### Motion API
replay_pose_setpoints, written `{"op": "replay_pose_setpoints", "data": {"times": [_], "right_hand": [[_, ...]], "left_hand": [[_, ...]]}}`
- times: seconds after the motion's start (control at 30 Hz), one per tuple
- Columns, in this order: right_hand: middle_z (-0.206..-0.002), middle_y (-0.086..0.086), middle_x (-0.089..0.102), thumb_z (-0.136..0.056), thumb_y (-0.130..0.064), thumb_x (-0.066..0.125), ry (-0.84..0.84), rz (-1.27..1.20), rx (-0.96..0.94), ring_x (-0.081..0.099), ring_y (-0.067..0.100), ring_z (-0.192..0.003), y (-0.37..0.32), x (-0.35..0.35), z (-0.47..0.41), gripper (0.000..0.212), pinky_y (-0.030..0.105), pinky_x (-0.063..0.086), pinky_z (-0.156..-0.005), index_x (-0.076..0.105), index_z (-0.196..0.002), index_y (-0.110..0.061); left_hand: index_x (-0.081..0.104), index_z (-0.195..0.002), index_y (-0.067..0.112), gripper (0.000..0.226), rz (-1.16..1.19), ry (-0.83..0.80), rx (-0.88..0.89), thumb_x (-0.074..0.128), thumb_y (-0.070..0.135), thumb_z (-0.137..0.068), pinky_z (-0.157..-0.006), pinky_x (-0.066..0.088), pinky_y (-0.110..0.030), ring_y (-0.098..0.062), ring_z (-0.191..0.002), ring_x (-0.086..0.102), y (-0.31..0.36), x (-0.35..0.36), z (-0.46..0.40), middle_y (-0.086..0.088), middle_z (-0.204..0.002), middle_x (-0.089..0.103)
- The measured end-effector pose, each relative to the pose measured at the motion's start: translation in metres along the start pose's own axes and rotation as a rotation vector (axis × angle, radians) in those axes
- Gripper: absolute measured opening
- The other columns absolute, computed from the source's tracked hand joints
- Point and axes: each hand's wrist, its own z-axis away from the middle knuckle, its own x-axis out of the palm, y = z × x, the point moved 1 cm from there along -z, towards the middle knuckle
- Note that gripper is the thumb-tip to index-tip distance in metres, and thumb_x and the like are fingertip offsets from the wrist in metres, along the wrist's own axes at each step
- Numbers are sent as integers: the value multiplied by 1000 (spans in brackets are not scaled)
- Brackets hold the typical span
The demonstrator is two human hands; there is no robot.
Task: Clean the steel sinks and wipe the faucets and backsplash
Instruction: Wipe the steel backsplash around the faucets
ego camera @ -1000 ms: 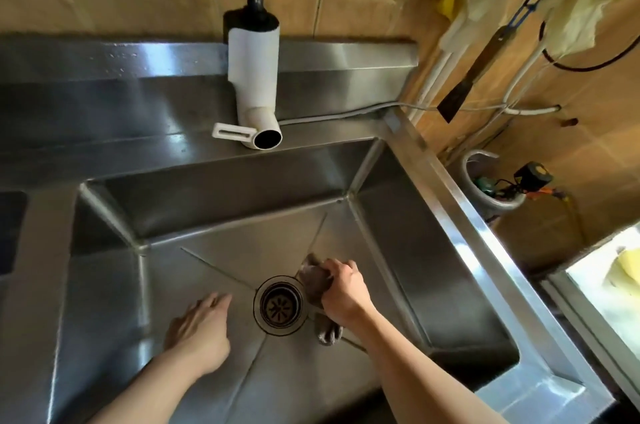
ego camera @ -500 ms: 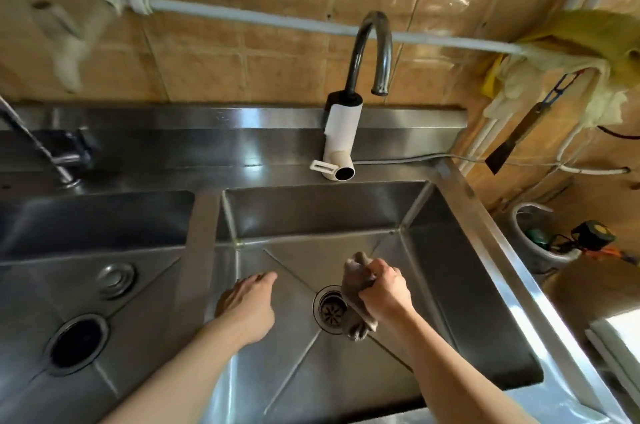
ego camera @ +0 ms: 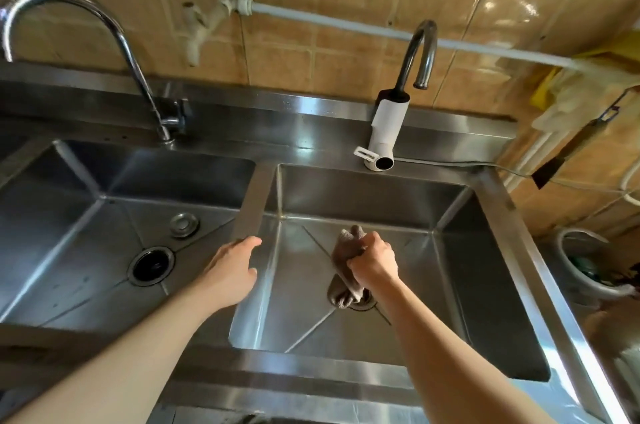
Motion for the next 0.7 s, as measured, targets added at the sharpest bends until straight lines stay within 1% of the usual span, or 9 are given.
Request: {"op": "replay_pose_setpoints", "data": {"times": [0.13,0.27,0.33,0.47,0.53,0.6,0.67,0.7], "right_hand": [[-122,13,54,-84,-16,59,-17,-19,-69,57,33,-109,-29,11,10,36,33,46,-86,49,-119,-15],[-119,14,56,-81,-15,64,-31,-63,-192,56,32,-107,-81,24,20,38,32,45,-84,51,-117,-14],[-117,14,57,-79,-15,66,-40,-90,-244,57,32,-106,-113,37,26,40,32,45,-83,52,-116,-13],[-110,11,61,-79,-17,69,-50,-153,-329,59,29,-102,-166,69,39,37,30,45,-79,55,-113,-9],[-104,9,62,-81,-17,68,-67,-206,-343,60,27,-98,-192,94,46,29,30,47,-77,57,-106,-10],[-98,9,64,-82,-15,68,-107,-316,-321,61,27,-92,-216,122,53,18,37,53,-79,57,-95,-12],[-92,8,63,-82,-11,69,-154,-433,-283,61,27,-90,-240,153,61,15,42,54,-82,54,-86,-13],[-91,8,63,-82,-9,68,-180,-487,-261,62,28,-91,-249,164,66,16,44,54,-83,53,-85,-14]], "left_hand": [[35,-144,22,53,5,30,-72,50,13,-94,-102,34,-28,-22,-132,40,-25,-17,14,-3,-146,42],[34,-143,29,53,24,67,-158,52,20,-94,-102,42,-37,-25,-128,46,-58,-37,23,-2,-146,43],[33,-144,29,53,47,85,-177,52,20,-94,-101,44,-39,-25,-127,47,-80,-51,27,-3,-145,44],[35,-143,27,52,103,92,-227,53,17,-96,-100,43,-32,-24,-125,48,-121,-75,28,-3,-143,46],[39,-141,24,51,225,61,-249,55,16,-94,-101,41,-30,-23,-123,51,-150,-86,24,-3,-142,47],[40,-140,19,52,425,10,-267,59,14,-92,-100,41,-28,-21,-118,53,-176,-97,17,-5,-136,52],[40,-139,18,52,618,-49,-275,61,15,-91,-90,43,-26,-19,-109,56,-200,-111,12,-4,-122,58],[40,-137,23,52,710,-85,-291,63,18,-91,-85,43,-27,-18,-108,56,-207,-116,10,-3,-118,60]]}}
